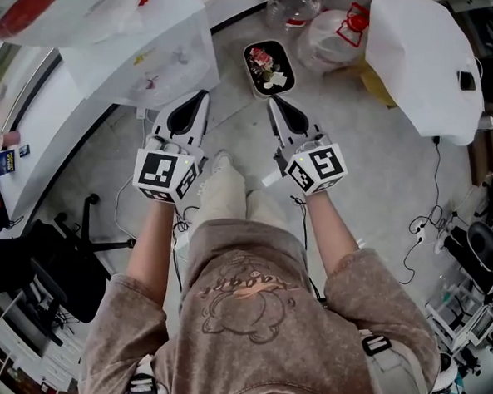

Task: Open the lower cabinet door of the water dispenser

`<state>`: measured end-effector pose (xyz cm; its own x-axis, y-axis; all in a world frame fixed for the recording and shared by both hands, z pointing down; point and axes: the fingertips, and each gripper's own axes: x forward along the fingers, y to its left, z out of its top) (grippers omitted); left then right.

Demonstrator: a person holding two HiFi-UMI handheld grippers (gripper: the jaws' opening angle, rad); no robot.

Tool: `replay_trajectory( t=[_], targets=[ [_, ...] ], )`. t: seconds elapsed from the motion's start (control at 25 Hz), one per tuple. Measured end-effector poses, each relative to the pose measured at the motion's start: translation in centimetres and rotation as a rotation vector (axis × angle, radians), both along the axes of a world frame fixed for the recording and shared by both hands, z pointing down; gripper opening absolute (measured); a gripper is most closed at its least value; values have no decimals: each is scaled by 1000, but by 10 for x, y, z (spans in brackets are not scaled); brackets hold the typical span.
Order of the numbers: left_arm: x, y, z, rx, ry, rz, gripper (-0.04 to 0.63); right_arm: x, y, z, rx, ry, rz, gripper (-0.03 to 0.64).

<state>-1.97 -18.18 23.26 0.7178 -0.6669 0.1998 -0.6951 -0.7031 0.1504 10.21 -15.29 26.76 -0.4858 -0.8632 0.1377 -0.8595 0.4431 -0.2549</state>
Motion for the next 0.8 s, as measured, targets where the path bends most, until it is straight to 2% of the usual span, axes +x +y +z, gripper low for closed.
replay_trajectory(
  t=[0.8],
  targets=[
    [2,-29,183,61,10,-22,17,-3,-42,188,44,9,-38,8]
  ],
)
